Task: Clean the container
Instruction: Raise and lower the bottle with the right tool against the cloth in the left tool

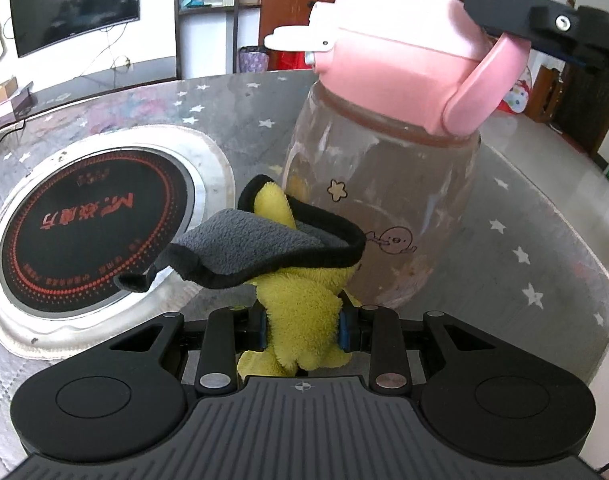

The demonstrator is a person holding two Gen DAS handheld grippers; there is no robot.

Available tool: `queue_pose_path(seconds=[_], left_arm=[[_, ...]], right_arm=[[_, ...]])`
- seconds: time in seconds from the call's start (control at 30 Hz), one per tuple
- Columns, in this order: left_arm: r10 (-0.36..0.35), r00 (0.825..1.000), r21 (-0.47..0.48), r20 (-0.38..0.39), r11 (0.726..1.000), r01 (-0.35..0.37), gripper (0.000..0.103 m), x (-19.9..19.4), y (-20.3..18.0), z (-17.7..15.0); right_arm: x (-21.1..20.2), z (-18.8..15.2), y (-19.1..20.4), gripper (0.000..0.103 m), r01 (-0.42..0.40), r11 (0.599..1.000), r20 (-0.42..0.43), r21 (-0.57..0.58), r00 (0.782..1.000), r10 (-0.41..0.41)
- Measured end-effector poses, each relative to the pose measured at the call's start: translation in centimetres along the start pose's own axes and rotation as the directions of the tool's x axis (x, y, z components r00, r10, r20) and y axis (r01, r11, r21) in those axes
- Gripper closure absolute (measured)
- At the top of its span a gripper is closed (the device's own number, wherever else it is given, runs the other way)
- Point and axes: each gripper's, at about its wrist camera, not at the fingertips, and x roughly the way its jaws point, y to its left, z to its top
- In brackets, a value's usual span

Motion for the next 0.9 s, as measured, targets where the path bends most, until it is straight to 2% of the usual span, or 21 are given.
queue_pose_path(seconds=[0.47,0.9], left_arm=[[-0.032,0.999,0.009,0.039,0.999,0.031,0.072,-2.3,-1.5,0.5],[-0.103,0.983,-0.016,0.152,0.994,0.106,0.072,-6.4,-2.3,2.3]], right_arm=[[-0.6,0.1,0.0,0.083,0.006,1.000,0.000,0.006,1.000,-0.006],[-1.1,0.6,0.1,0.083,0.001,1.000,0.002,0.019,1.000,-0.001]])
